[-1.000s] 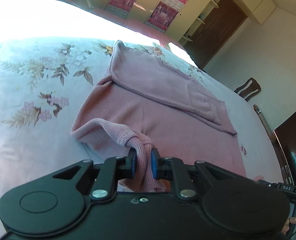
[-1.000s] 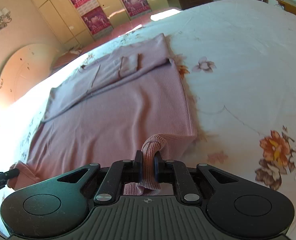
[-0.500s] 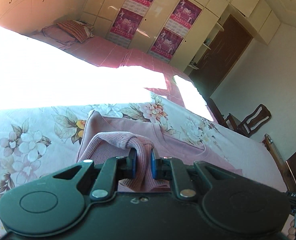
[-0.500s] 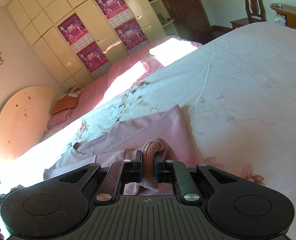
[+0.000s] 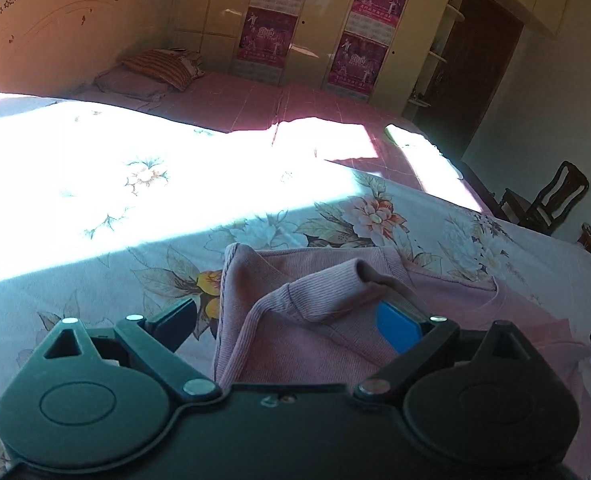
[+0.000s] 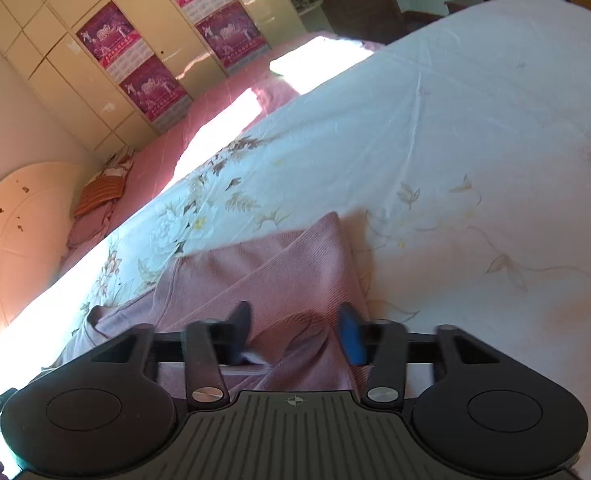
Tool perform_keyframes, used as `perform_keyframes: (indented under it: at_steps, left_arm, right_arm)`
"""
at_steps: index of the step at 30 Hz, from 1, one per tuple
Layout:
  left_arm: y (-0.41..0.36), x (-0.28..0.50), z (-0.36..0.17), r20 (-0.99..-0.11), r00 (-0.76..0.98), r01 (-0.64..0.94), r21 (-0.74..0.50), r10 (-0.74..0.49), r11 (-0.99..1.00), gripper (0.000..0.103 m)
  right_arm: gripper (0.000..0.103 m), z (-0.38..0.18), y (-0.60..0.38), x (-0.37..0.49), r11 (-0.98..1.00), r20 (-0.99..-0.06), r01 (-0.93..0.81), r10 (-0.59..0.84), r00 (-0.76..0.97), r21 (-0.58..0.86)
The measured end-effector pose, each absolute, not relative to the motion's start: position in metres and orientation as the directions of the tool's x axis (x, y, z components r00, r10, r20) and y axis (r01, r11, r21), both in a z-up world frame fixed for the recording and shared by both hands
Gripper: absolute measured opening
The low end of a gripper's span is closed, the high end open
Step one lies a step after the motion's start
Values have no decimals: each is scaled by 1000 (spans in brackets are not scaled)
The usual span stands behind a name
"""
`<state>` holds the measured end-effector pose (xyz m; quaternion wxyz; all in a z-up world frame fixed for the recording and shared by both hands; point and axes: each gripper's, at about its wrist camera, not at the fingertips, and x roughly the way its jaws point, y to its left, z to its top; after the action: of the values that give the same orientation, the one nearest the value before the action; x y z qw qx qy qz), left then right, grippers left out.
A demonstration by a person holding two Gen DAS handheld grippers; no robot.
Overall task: Fold small clothes
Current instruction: 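Lift the hem and fold it toward the collar with both grippers, then lay the hem on the collar and open both grippers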
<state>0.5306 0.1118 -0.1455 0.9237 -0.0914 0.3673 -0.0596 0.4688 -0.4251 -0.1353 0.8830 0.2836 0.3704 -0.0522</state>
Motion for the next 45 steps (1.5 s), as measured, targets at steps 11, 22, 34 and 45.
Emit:
perform_keyframes:
  at_steps: [11,22,34,45]
  left_arm:
    - [69,580,-170,-714,678,223,-26,-174,974,80]
    - [58,599,-194,-783,558,346,-84,-276,935,17]
    - [81,575,-156,-564,793,177,-150,-231,973,14]
    - [61,597,-204,-650,755,83,-38,-88,996,16]
  right_arm:
    - [76,-148,-392,498,943,-701,100,163,694,318]
    - [37,-173,-369,527,976,-768,-106,217,602,193]
    - [8,-128,-382,517,978,-568,6,116,815,208]
    - [8,-176,-367,560,993,-650,102,-44,759,53]
